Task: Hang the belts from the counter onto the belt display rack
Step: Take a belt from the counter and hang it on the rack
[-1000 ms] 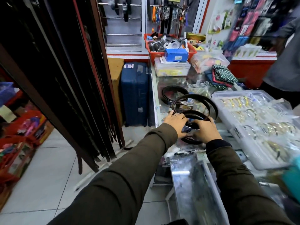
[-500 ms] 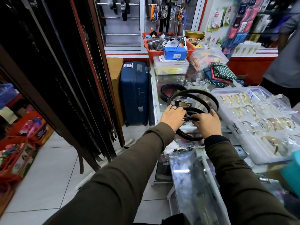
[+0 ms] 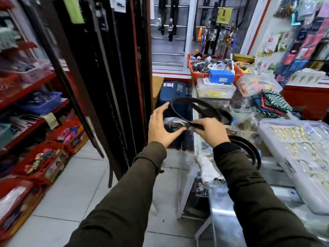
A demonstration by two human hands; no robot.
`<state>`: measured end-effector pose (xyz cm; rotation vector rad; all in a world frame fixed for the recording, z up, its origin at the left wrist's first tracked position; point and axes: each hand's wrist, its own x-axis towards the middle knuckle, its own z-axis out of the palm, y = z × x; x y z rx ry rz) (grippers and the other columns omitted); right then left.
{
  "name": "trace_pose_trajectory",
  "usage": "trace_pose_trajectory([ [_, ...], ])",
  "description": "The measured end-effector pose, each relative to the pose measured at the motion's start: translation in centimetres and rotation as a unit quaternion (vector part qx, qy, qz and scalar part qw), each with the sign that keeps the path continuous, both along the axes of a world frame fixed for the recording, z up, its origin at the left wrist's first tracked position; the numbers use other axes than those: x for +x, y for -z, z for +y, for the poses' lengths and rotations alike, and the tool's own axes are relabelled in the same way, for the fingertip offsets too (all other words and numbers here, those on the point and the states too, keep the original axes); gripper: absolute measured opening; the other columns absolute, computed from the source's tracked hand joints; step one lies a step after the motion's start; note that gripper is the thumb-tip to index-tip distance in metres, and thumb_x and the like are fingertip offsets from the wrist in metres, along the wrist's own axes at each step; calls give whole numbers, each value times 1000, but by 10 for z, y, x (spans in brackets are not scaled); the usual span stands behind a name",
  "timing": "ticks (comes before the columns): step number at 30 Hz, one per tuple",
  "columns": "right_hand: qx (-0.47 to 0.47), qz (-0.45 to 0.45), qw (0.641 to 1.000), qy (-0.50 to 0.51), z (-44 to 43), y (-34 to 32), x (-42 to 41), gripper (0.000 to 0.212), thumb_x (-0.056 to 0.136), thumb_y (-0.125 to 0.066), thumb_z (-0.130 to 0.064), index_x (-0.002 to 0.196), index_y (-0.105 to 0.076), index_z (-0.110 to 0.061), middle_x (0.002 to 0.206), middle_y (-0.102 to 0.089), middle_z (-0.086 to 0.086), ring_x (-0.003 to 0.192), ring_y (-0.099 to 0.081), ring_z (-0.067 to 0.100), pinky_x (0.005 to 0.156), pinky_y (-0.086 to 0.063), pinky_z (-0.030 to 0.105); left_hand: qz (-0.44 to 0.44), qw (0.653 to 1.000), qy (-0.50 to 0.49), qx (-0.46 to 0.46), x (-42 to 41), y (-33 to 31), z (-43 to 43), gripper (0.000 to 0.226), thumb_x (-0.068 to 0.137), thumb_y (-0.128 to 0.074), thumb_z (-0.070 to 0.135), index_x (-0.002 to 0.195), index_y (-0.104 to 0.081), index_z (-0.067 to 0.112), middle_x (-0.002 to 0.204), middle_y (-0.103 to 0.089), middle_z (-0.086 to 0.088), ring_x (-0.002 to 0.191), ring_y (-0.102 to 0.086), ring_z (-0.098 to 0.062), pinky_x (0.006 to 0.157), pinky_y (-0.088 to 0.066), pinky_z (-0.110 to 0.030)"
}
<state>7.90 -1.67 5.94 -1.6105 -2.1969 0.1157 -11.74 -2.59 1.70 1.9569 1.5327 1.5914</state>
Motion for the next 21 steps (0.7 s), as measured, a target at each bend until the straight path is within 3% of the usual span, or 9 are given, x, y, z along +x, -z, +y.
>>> trace_pose_trajectory([
  [2, -45, 88, 994, -40, 4, -3, -24, 29, 88, -71, -34, 115, -75, -24, 109, -78, 2, 105, -71, 22, 84, -56, 36, -148, 987, -11, -62, -14, -2, -9, 65, 69, -90, 35, 124, -54, 32, 121, -64, 0, 111, -61, -12, 96, -51, -24],
  [5, -118, 209, 965, -106, 10, 2, -58, 25, 85, -75, -23, 110, -77, -22, 105, -79, -2, 105, -72, 16, 93, -56, 46, -317, 942, 4, -109, -31, -7, -16, 30, 74, -87, 14, 95, -67, 22, 81, -71, -3, 76, -68, -8, 72, -57, -26],
  [8, -162, 287, 931, -155, 13, 6, -86, 24, 85, -76, -14, 109, -77, -20, 105, -78, -3, 107, -70, 12, 101, -54, 43, -408, 900, 35, -149, -47, -9, -23, 19, 82, -79, 8, 93, -70, 21, 83, -71, -4, 78, -70, -16, 64, -60, -25],
  [12, -198, 326, 906, -183, 9, 6, -111, 26, 87, -75, -12, 112, -75, -17, 108, -78, 1, 110, -70, 15, 95, -57, 39, -412, 894, 50, -168, -70, -11, -32, 16, 87, -73, 4, 99, -69, 14, 90, -72, -4, 75, -72, -7, 66, -62, -25],
  [16, -212, 333, 898, -194, 9, 10, -128, 29, 85, -77, -20, 114, -75, -16, 107, -78, 3, 106, -71, 18, 92, -57, 39, -362, 918, 27, -158, -89, -9, -33, 19, 88, -74, 11, 106, -70, 10, 97, -71, -12, 86, -69, -19, 65, -60, -25],
  [19, -169, 310, 920, -167, 8, 8, -136, 54, 80, -81, -32, 130, -66, -19, 123, -71, 2, 117, -64, 15, 98, -51, 30, -344, 928, 14, -143, -100, -13, -32, 20, 87, -75, 15, 106, -71, 13, 98, -72, -10, 94, -69, -21, 79, -61, -35],
  [21, -113, 287, 937, -165, 7, 6, -140, 61, 76, -82, -42, 132, -63, -27, 135, -62, -3, 122, -55, 11, 103, -46, 31, -359, 923, 16, -139, -107, -20, -31, 21, 87, -75, 14, 108, -70, 11, 98, -71, -12, 96, -69, -23, 88, -60, -40],
])
